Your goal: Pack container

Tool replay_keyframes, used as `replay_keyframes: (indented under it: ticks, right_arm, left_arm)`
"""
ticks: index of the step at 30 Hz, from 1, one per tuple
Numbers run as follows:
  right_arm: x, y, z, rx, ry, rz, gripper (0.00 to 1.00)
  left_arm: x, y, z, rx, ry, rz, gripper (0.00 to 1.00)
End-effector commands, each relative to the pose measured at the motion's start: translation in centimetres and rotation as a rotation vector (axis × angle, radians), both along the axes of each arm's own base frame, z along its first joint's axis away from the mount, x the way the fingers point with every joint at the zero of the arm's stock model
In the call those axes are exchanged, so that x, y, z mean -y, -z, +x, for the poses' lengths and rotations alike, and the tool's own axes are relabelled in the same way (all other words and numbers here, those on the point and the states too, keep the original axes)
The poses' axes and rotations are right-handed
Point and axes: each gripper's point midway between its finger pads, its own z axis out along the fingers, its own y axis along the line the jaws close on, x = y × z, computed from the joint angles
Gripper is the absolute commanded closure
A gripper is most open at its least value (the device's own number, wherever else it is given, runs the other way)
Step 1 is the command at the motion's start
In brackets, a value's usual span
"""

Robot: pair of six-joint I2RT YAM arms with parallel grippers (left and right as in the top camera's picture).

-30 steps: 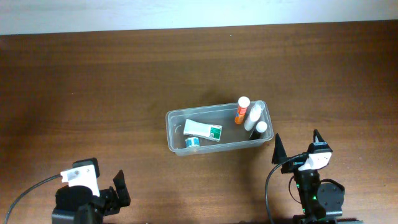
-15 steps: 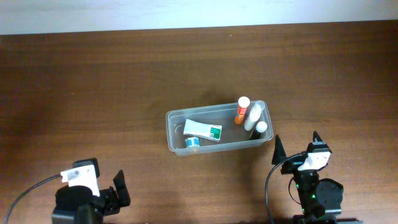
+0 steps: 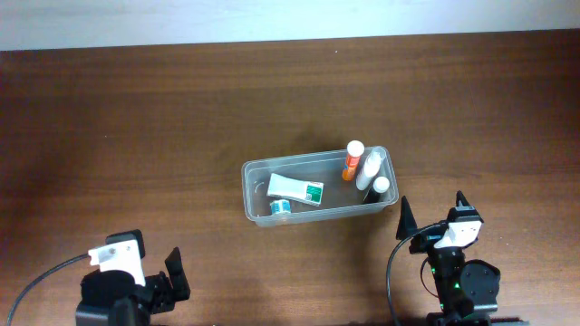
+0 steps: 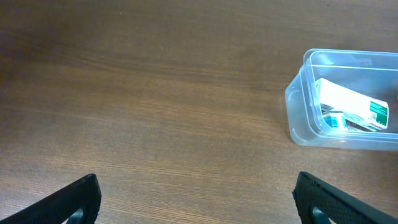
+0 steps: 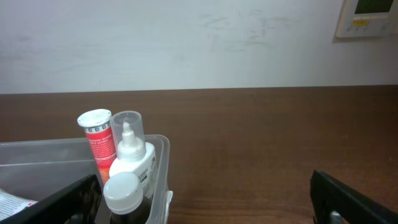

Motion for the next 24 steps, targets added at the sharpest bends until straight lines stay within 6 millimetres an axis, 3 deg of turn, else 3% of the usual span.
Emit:
replay_keyframes:
  ticks: [1,8,15,24]
  right_arm:
    - [0.1,0.3,0.0,-0.006,0.01,-0.008,0.02]
    - [0.1,0.3,0.0,-0.006,0.009,-0.008,0.02]
    - [0.1,0.3,0.0,-0.006,0.009,-0.008,0.02]
    - [0.1,0.3,0.0,-0.006,0.01,-0.008,0.02]
  left_arm:
    - [-0.2,-0.2,-0.3,0.035,0.0,0.01,0.01]
    - [-0.6,-0.3,-0.4,0.158,-0.027,-0.007,0.01]
    - [-0.5,3.8,3.2,0.326,-0.037,-0.015,0.01]
    - [0.6,6.1,9.0,0.612,-0.016,-0.058,0.01]
